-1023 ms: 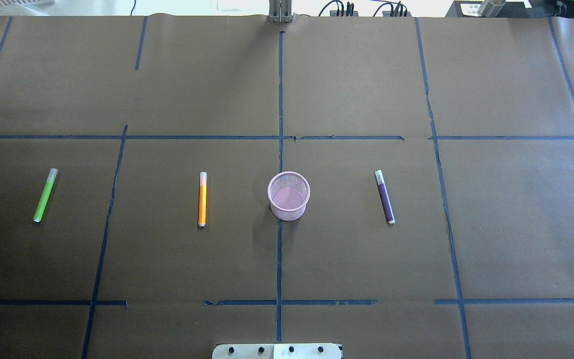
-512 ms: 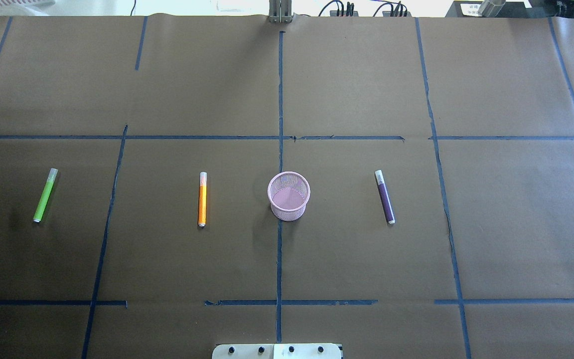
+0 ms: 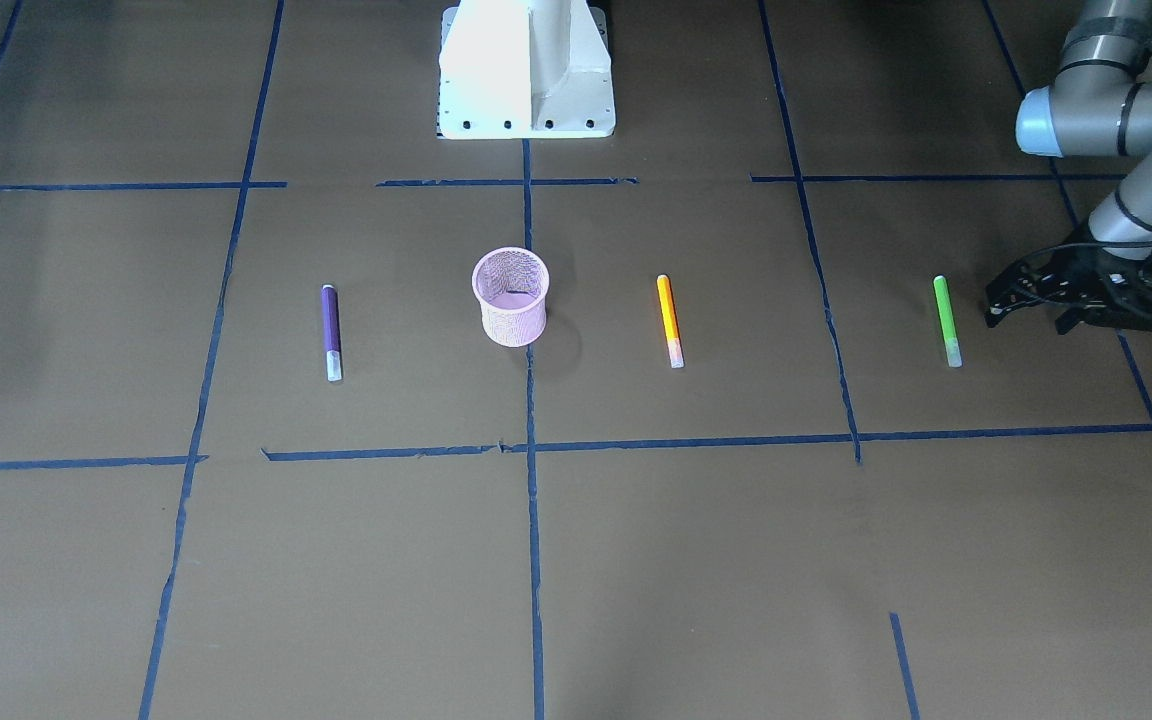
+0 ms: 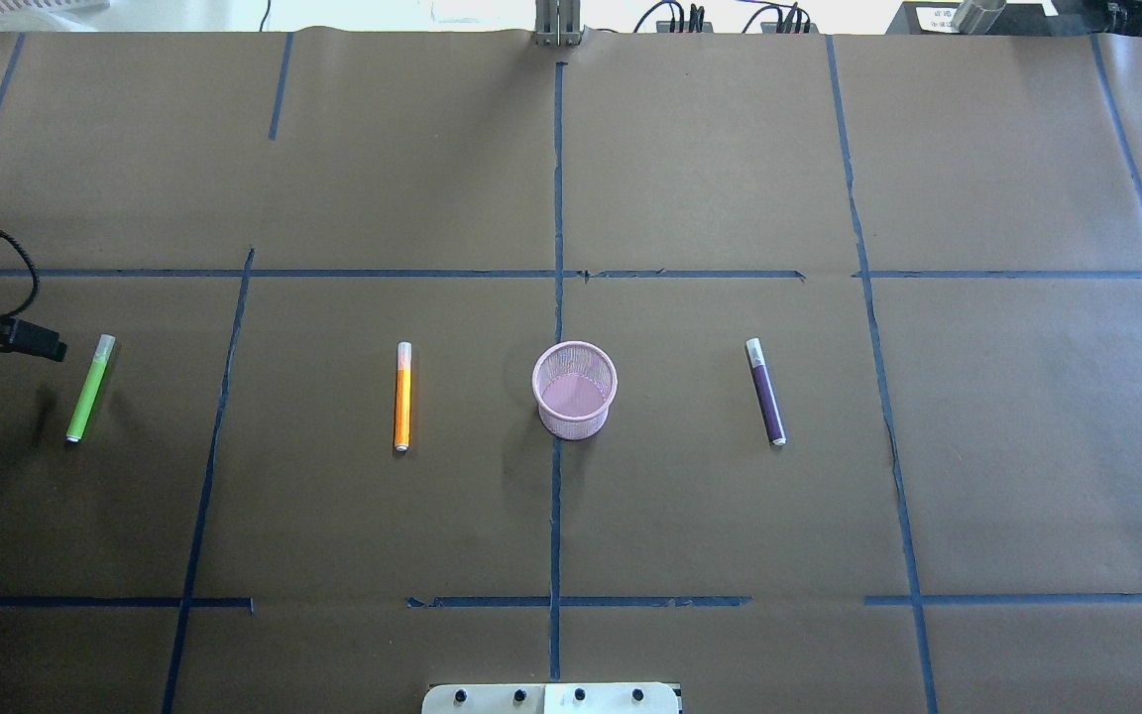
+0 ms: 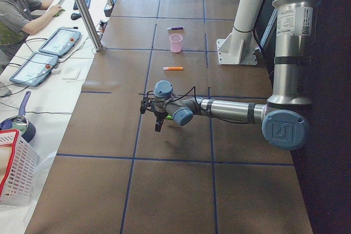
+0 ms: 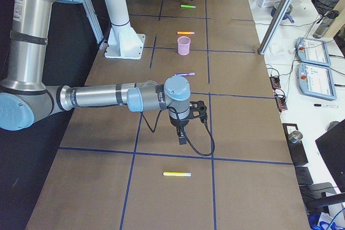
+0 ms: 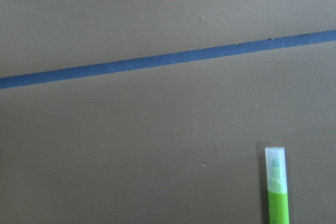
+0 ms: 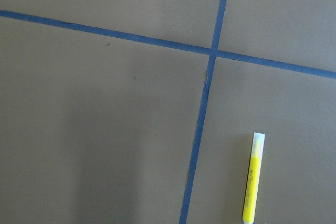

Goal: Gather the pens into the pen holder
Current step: 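Move the left gripper down onto the green marker and grasp it, then lift the green marker upright with the left gripper toward the pink cup, then lower the green marker into the pink cup and open the left gripper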

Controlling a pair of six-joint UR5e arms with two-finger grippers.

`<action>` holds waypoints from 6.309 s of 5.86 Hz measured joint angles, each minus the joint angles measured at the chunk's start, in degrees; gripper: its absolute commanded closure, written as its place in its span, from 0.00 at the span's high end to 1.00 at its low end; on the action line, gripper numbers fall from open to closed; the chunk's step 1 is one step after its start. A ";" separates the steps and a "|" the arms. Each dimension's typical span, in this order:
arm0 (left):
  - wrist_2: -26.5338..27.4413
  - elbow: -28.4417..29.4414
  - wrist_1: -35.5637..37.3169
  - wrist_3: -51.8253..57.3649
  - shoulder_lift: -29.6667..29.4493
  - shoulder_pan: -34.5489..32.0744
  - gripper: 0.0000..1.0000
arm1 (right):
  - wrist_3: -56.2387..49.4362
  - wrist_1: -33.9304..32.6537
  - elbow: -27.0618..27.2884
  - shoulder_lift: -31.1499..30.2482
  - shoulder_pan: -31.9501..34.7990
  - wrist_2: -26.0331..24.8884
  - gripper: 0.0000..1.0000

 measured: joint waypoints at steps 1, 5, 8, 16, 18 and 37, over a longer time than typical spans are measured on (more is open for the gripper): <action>1.09 0.52 -1.21 -2.19 -0.81 2.72 0.95 | 0.00 0.03 -0.28 0.00 0.00 0.04 1.00; 1.40 1.71 -1.31 -3.14 -2.37 5.04 0.03 | 0.00 0.04 -0.70 0.00 0.03 0.06 1.00; 2.02 1.08 -1.32 -3.02 -2.25 4.91 0.00 | 0.00 0.12 -0.77 0.00 0.00 0.06 1.00; 17.59 -13.69 -1.51 0.19 -9.26 7.49 0.00 | 0.05 0.30 -0.73 0.08 0.00 -0.02 1.00; 33.76 -15.77 -1.22 -5.33 -14.84 18.28 0.00 | -0.01 0.37 -0.51 0.09 0.00 0.08 1.00; 37.07 -12.45 40.05 -18.53 -43.76 31.27 1.00 | -0.13 0.35 -0.81 0.17 -0.15 1.53 1.00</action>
